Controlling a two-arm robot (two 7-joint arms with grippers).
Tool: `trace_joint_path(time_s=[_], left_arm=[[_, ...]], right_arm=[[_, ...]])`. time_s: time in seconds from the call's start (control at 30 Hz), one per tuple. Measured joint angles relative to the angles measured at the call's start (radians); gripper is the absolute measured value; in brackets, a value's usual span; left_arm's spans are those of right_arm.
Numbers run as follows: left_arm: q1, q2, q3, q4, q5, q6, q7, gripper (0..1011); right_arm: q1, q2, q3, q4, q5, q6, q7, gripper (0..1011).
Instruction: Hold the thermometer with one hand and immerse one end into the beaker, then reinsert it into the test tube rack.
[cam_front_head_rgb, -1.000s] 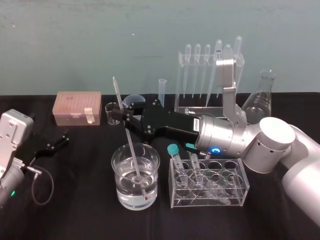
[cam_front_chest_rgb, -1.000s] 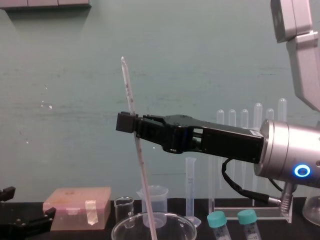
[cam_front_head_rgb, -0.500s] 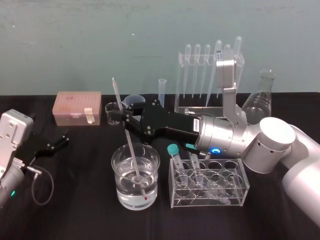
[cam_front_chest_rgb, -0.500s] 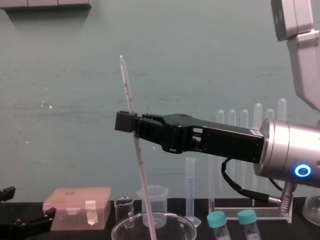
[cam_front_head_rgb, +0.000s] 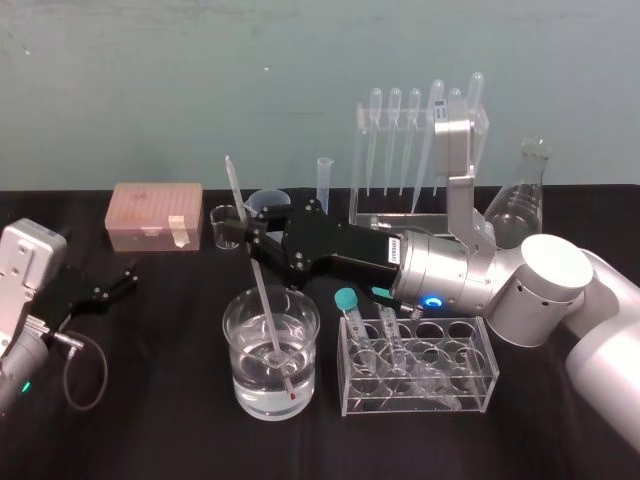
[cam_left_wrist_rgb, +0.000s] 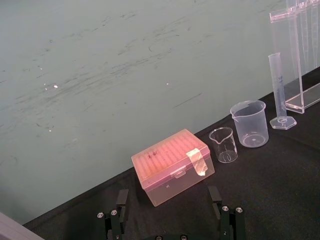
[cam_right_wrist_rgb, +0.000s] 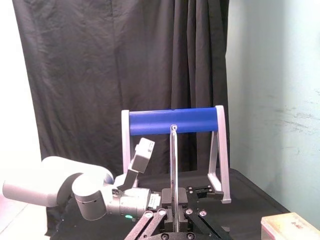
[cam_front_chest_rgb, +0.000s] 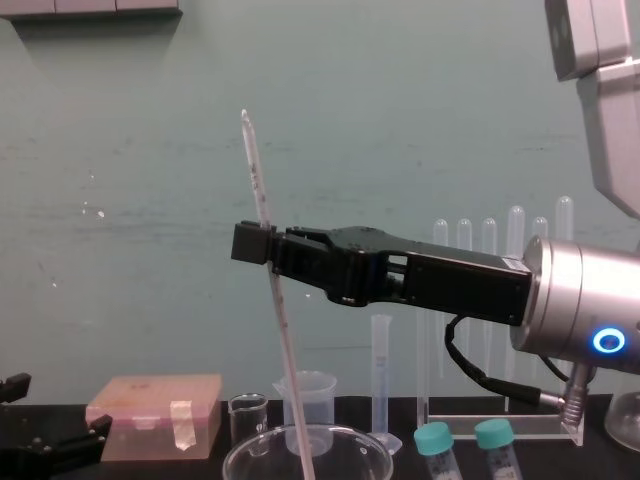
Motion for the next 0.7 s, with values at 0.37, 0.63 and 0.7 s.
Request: trace_joint_path(time_s=[0.37, 0.63, 0.7], left_arm=[[0.0, 0.0, 0.0, 0.0, 0.0, 0.0, 0.0, 1008], [0.0, 0.0, 0.0, 0.0, 0.0, 0.0, 0.0, 1008], [0.0, 0.0, 0.0, 0.0, 0.0, 0.0, 0.0, 1008]], right_arm=[[0.001, -0.002, 0.0, 0.005, -0.002, -0.001, 0.001, 56], [0.009, -0.008, -0.001, 0.017, -0.005, -0.005, 0.002, 56], [0.011, -0.01, -0.001, 0.02, -0.006, -0.006, 0.004, 56]])
